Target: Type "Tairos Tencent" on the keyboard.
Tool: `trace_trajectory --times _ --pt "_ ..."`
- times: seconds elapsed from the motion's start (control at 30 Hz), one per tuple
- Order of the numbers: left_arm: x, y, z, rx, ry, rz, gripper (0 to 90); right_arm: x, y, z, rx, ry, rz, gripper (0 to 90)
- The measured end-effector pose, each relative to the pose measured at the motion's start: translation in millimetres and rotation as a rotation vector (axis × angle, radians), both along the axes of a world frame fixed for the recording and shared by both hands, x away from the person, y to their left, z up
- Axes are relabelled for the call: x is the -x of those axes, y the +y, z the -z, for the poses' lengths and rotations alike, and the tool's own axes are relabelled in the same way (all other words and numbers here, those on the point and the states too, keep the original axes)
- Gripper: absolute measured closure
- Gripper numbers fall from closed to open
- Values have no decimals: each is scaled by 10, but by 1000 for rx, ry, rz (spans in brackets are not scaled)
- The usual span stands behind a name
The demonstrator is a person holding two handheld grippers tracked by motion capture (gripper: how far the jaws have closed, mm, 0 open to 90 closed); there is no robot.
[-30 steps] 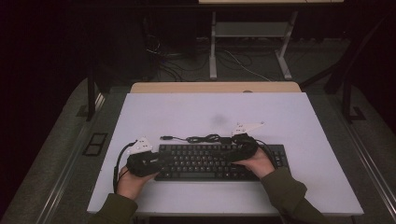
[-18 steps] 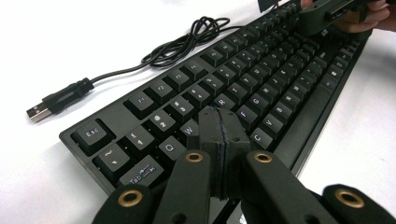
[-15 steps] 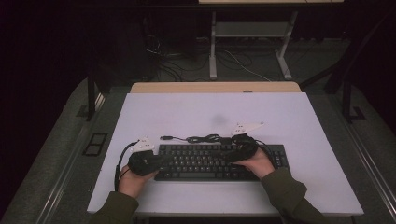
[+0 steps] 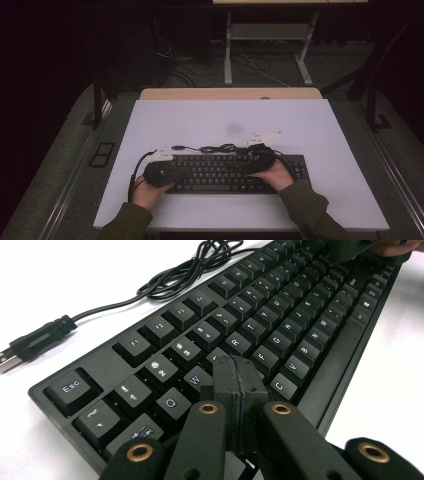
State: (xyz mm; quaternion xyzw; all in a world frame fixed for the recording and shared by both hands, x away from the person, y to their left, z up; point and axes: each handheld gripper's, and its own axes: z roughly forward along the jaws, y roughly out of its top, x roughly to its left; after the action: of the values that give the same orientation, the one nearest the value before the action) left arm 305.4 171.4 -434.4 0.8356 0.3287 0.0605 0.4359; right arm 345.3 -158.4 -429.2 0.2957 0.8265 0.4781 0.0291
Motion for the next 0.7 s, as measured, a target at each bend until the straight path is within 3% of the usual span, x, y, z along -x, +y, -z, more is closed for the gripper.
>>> trace_trajectory --times 0.47,0.7 --pt "-20 -30 33 -6 17 11 894 0 9 15 4 1 -1 270" --pt "-13 -62 41 -35 22 16 894 0 4 11 4 0 0 270"
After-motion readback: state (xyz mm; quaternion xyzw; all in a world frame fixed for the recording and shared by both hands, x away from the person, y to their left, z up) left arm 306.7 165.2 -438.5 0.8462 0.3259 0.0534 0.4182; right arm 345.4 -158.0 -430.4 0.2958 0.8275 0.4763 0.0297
